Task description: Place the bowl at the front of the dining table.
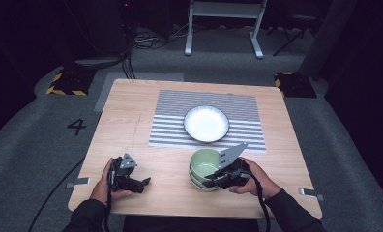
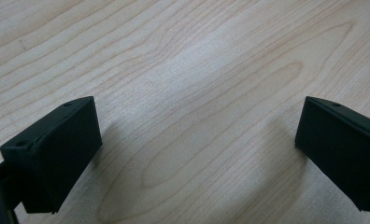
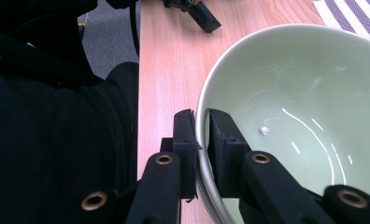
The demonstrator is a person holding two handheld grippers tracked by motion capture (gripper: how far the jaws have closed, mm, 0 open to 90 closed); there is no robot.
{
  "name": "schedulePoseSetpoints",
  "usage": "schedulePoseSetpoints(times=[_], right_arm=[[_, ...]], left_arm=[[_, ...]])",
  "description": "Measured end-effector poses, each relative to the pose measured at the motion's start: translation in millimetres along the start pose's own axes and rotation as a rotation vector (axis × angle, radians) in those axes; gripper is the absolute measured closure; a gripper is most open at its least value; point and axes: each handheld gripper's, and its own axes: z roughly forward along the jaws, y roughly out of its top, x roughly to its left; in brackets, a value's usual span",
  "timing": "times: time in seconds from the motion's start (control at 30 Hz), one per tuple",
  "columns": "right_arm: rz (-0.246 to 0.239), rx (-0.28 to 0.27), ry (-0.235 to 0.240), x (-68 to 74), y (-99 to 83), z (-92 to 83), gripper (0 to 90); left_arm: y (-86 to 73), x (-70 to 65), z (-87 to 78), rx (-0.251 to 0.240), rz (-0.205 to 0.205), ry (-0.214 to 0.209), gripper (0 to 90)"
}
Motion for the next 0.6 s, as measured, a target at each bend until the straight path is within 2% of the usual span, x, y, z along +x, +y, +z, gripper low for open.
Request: schedulePoseSetpoints(times=[0.3,0.5,0.6], right_arm=[[0.021,0.003,0.003,0.2,1.3,-0.7,81.7],[0.017,0.007,-0.005,0.8,2.7,-1.3,81.9],[0.035,-0.017,-0.007,1.3,2.4,-2.3,82.2]], left_arm=[[0.0,-0.1,0.0,0.001,-0.001,0.0,0.4],[0.0,0.0,0.0,0.0,0.0,0.0,0.4],[0.0,0.0,0.0,0.0,0.0,0.0,0.4]])
